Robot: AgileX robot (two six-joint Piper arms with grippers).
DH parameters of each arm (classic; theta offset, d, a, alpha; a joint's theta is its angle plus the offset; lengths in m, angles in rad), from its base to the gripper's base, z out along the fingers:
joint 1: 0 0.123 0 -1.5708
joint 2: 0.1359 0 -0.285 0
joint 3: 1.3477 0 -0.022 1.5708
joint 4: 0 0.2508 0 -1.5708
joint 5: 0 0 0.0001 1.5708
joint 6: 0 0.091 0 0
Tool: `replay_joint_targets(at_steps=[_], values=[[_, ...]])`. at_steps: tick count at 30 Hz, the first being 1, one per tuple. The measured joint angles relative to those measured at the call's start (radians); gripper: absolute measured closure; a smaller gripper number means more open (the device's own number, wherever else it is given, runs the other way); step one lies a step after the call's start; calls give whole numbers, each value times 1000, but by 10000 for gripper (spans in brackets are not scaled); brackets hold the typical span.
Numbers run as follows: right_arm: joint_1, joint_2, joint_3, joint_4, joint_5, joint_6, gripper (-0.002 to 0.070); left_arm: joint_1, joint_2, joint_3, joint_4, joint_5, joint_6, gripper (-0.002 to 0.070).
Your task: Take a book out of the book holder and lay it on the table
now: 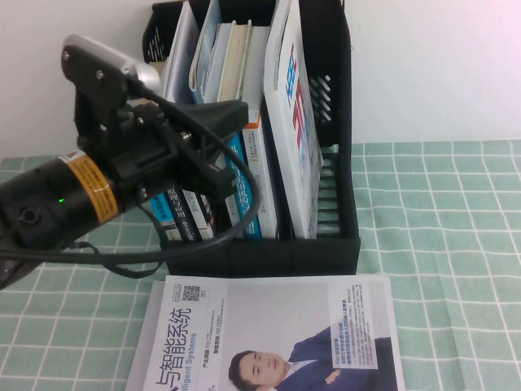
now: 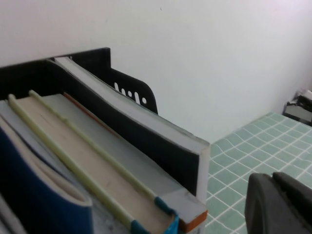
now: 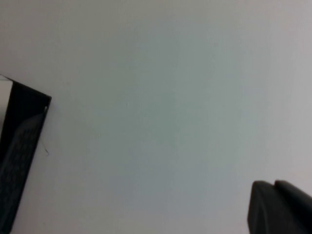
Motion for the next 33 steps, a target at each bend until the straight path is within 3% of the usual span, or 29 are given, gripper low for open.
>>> replay_joint_targets(at_steps=[5,10,18,21,24,29,33], values=[[57,112,0,-220,-132,164,678,-24,55,-32,-5,2,-4,678],[72,239,0,-523,-315,438,678,-37,88,-36,-50,9,-5,677],[110,466,-2,-594,-551,597,678,-37,90,-36,-81,65,35,678],[181,538,-5,-531,-552,552,678,-37,90,-36,-85,78,49,678],[276,609,-5,-393,-548,403,678,-37,90,-36,-89,84,51,678],[424,709,-7,-15,-548,118,678,-37,90,-37,-91,84,53,678],[500,801,-7,190,-602,-31,678,-37,90,-37,-94,84,53,678]])
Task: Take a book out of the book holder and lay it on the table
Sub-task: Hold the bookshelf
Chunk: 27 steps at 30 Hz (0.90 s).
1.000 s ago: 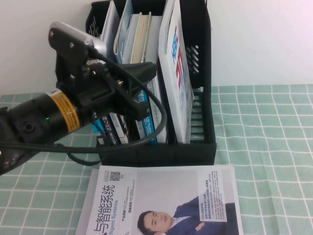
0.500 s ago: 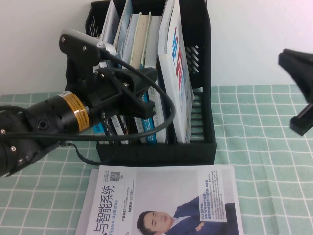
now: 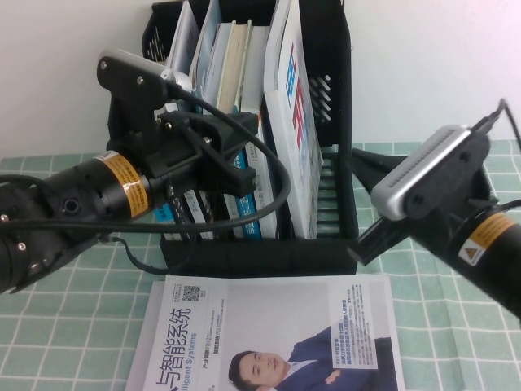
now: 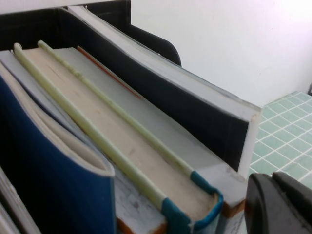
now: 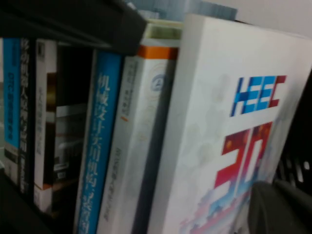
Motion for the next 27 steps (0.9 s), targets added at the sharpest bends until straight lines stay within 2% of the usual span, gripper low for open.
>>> replay_joint_targets(at_steps=[4,11,13,21,27], values=[[53,115,0,35,-162,-44,643,0,0,0,-14,0,0,678],[65,288,-47,67,-274,-8,346,0,0,0,-43,-25,0,678],[65,308,-63,77,-283,-8,304,0,0,-2,-44,-40,-3,678],[65,315,-142,86,-240,-4,276,-4,0,-20,-63,-94,-96,678],[65,317,-151,83,-217,10,275,-45,15,-45,-72,-100,-103,678]])
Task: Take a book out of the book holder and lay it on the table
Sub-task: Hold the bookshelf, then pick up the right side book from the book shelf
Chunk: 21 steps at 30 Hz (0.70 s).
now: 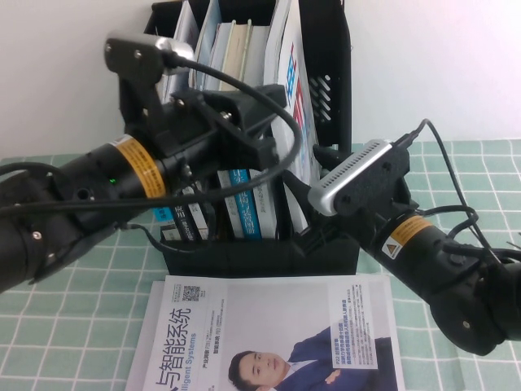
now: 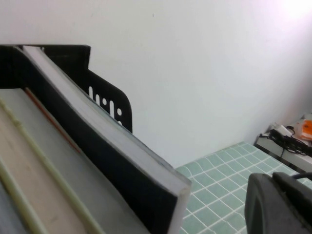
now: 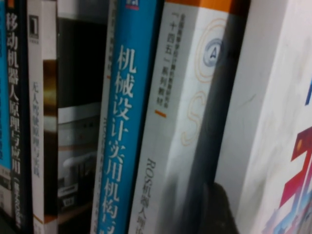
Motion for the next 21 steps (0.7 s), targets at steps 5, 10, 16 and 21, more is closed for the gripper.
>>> replay_joint_targets(at_steps=[5,10,16,21], values=[[7,44,-24,5,8,12,276,-29,18,0,2,4,0,678],[34,106,-70,64,16,11,275,-33,22,0,2,8,0,678],[39,139,-114,200,20,-39,275,-33,22,0,5,8,-2,678],[39,135,-117,253,0,-94,275,-33,22,0,17,8,-4,678]])
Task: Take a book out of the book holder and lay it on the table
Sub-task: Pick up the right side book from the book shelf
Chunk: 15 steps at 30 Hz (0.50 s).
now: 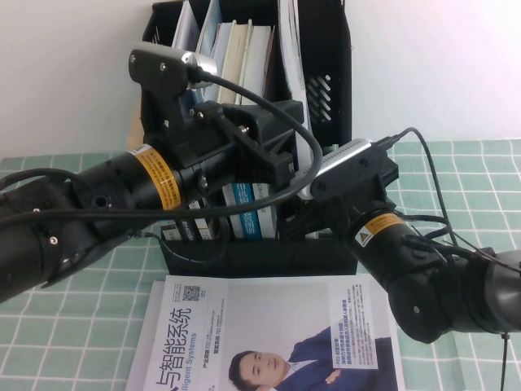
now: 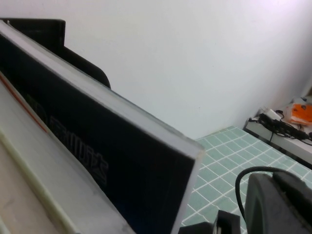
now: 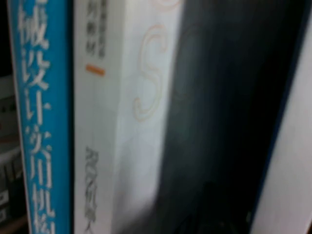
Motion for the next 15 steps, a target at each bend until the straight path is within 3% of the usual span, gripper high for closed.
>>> replay_joint_targets(at_steps=[4,9,15], values=[[0,-30,4,-7,-16,-6,327,0,0,0,30,0,6,678],[0,-48,18,-7,-37,-3,538,-2,0,0,48,0,21,678],[0,-68,30,-16,-49,-8,545,-2,0,0,94,8,33,678]])
